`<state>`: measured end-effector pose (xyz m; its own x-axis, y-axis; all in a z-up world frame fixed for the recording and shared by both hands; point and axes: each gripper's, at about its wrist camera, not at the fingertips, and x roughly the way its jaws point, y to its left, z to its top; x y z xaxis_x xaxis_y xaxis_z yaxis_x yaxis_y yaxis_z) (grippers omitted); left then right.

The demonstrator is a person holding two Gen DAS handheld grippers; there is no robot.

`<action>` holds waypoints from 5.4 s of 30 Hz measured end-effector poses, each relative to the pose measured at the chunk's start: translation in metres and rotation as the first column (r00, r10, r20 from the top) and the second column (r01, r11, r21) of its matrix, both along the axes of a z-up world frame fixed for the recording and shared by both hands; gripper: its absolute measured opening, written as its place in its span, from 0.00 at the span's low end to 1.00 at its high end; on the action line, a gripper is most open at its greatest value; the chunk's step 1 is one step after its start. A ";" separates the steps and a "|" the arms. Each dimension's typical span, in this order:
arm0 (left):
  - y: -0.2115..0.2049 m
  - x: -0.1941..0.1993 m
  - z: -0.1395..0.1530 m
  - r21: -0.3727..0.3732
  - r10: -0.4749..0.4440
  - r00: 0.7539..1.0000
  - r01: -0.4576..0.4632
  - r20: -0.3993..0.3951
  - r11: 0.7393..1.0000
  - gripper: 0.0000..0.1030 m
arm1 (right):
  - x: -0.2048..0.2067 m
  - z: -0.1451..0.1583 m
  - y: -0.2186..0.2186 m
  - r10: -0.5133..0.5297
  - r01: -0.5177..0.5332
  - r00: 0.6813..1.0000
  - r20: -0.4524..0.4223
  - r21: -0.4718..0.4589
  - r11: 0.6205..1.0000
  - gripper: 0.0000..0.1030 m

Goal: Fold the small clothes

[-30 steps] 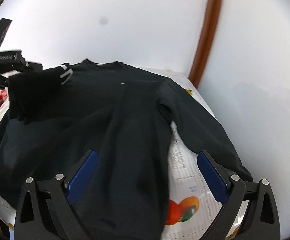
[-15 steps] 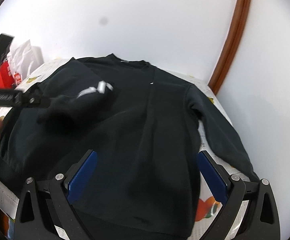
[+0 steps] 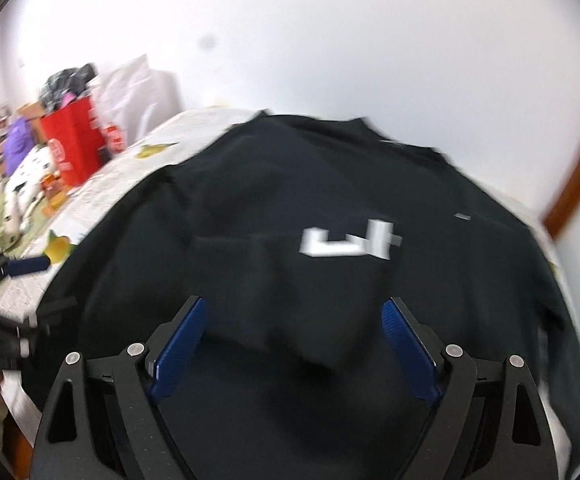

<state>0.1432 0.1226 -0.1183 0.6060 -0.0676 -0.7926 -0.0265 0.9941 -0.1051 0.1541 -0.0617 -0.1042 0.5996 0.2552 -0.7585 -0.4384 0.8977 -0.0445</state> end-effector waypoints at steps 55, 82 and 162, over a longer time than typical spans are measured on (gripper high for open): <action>0.014 0.019 -0.041 0.088 0.226 0.973 -0.223 -0.033 0.971 0.87 | 0.152 0.121 -0.157 -0.231 0.166 0.941 0.248 0.258 0.952 0.13; 0.025 -0.049 -0.030 -0.062 0.110 0.994 -0.111 -0.007 0.992 0.65 | -0.075 -0.051 -0.263 -0.483 0.486 0.874 -0.057 0.049 0.873 0.58; 0.071 0.125 -0.021 -0.121 0.178 0.984 -0.177 0.000 0.977 0.16 | 0.300 -0.041 0.184 0.170 -0.139 0.978 -0.120 0.231 0.963 0.19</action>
<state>0.2677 0.1938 -0.1392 0.6257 -0.0527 -0.7783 -0.1994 0.9538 -0.2249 0.4539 0.1219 -0.1452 0.4339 0.5062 -0.7453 -0.5602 0.7995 0.2168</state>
